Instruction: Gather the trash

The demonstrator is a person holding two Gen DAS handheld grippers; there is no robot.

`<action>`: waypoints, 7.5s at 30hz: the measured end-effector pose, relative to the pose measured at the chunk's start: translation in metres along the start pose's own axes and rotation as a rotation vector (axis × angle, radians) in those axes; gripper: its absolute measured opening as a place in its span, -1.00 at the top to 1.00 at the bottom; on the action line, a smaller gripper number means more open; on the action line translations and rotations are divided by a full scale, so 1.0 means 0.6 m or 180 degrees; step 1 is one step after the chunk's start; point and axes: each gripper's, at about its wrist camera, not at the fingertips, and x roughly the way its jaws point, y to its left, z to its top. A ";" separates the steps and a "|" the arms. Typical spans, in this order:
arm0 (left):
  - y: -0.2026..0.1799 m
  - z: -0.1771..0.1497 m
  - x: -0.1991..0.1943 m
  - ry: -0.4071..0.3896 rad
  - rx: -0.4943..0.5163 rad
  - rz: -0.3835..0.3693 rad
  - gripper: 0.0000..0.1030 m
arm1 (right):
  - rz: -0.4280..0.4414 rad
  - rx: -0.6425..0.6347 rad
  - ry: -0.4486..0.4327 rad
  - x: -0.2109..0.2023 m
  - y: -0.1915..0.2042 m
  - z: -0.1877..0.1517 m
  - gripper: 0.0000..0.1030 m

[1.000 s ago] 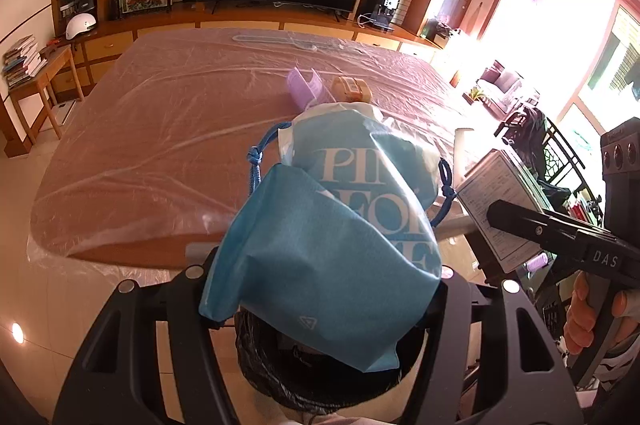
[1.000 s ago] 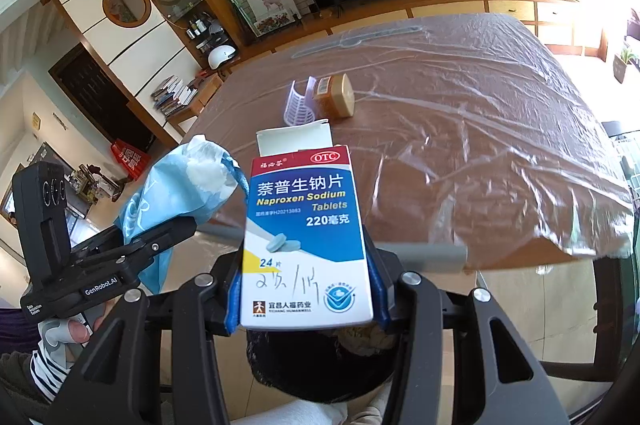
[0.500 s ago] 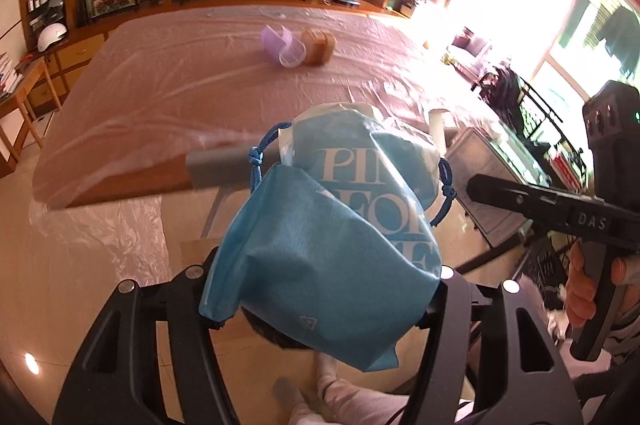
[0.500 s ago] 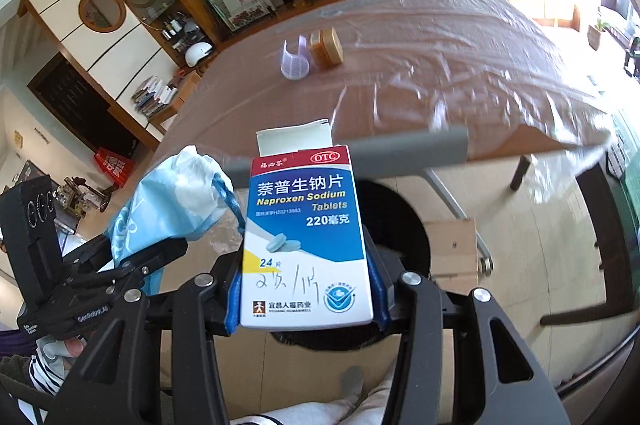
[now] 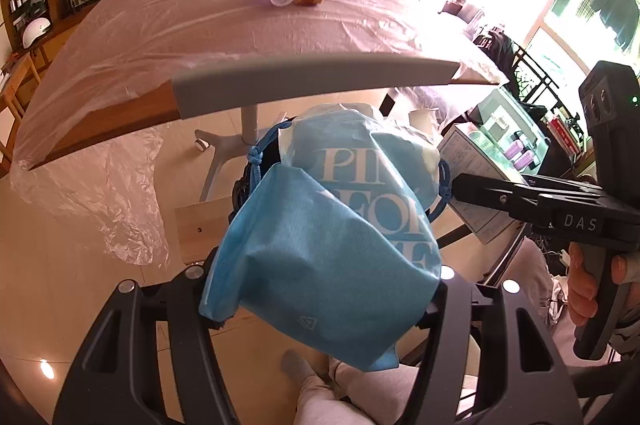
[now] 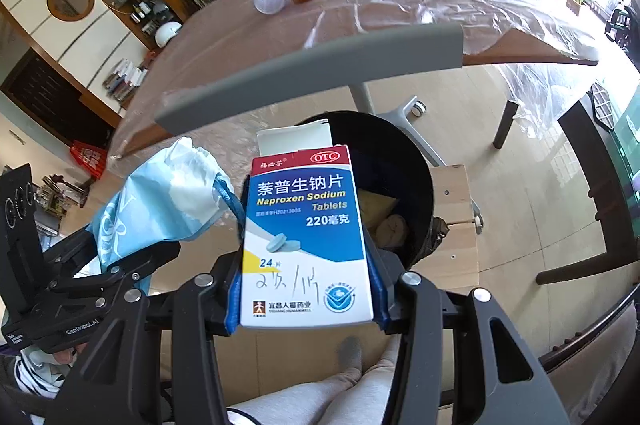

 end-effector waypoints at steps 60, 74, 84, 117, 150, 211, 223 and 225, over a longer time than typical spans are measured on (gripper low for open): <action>-0.025 0.042 0.203 0.0601 -0.0075 0.0227 -0.62 | -0.0254 -0.0279 0.0662 0.165 -0.048 0.037 -0.27; -0.025 0.037 0.195 0.0671 -0.0146 0.0088 -0.68 | -0.0072 -0.0017 0.0562 0.118 -0.072 0.035 -0.60; -0.044 0.064 0.072 0.0071 -0.0166 -0.0068 -0.81 | -0.0030 -0.0428 -0.0104 -0.028 -0.016 0.058 -0.74; 0.098 0.365 0.096 -0.0509 -0.0497 0.0256 -0.96 | -0.0277 -0.0555 -0.0643 0.054 0.043 0.357 -0.44; 0.141 0.450 0.227 -0.0194 -0.0400 0.0719 -0.93 | -0.0007 -0.0849 -0.0142 0.194 0.072 0.437 -0.16; 0.140 0.400 0.176 -0.0194 -0.0509 0.0074 0.16 | 0.0140 -0.0822 0.0017 0.164 0.057 0.431 0.13; 0.122 0.368 0.145 -0.0233 -0.0366 -0.0072 0.16 | 0.0086 -0.0701 -0.0090 0.127 0.066 0.398 0.13; 0.120 0.363 0.138 -0.0239 -0.0317 -0.0097 0.16 | 0.0085 -0.0691 -0.0108 0.120 0.069 0.392 0.13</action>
